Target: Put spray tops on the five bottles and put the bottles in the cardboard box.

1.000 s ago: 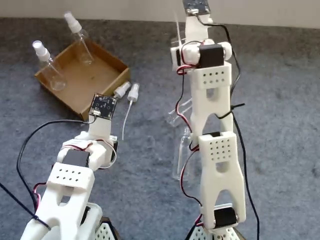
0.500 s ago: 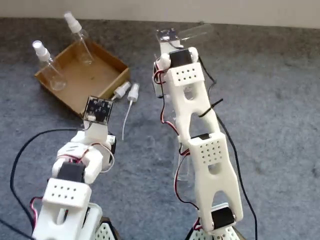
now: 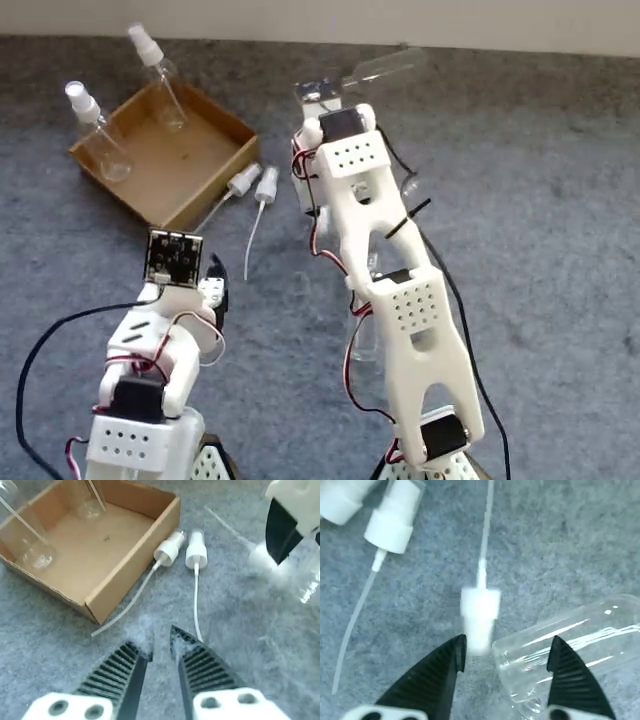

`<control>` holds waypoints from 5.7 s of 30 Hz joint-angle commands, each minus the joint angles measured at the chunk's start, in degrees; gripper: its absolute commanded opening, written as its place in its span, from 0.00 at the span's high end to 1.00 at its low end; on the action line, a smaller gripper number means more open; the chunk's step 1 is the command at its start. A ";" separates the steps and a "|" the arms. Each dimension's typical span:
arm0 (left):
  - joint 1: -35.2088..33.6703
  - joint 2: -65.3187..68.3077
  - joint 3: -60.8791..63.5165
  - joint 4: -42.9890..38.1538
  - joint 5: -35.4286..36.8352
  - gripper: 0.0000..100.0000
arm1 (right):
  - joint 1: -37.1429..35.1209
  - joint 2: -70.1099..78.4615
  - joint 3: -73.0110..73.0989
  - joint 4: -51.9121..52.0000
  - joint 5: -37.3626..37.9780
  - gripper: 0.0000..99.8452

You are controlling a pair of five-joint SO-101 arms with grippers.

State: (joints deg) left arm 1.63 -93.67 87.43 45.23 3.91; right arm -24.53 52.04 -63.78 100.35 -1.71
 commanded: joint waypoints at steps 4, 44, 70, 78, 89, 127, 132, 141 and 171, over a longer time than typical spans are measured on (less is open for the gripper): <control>-0.48 -6.02 1.45 -0.70 0.79 1.00 | 0.04 -8.92 -0.57 1.01 -0.53 0.75; -2.15 -6.73 -3.30 9.49 0.53 0.99 | 8.04 -135.69 81.36 -9.80 -0.26 1.00; -7.96 -6.73 1.63 21.45 0.53 0.99 | 25.01 -157.41 108.97 -13.93 -0.18 0.99; -8.40 -6.64 9.89 22.59 0.53 1.00 | 25.19 -157.41 127.16 -14.81 -0.18 0.99; -11.12 -6.64 9.80 26.46 0.53 1.00 | 34.07 -157.32 152.75 -25.01 -0.18 1.00; -11.12 -6.64 9.80 26.64 0.62 0.99 | 36.53 -157.32 168.40 -28.35 -0.53 1.00; -11.12 -6.64 9.80 26.64 0.62 0.99 | 36.53 -157.32 168.40 -28.35 -0.53 1.00; -11.12 -6.64 9.80 26.64 0.62 0.99 | 36.53 -157.32 168.40 -28.35 -0.53 1.00; -11.12 -6.64 9.80 26.64 0.62 0.99 | 36.53 -157.32 168.40 -28.35 -0.53 1.00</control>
State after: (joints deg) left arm -8.84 -99.56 96.04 71.69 4.18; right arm 11.43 -104.79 94.99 73.10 -1.71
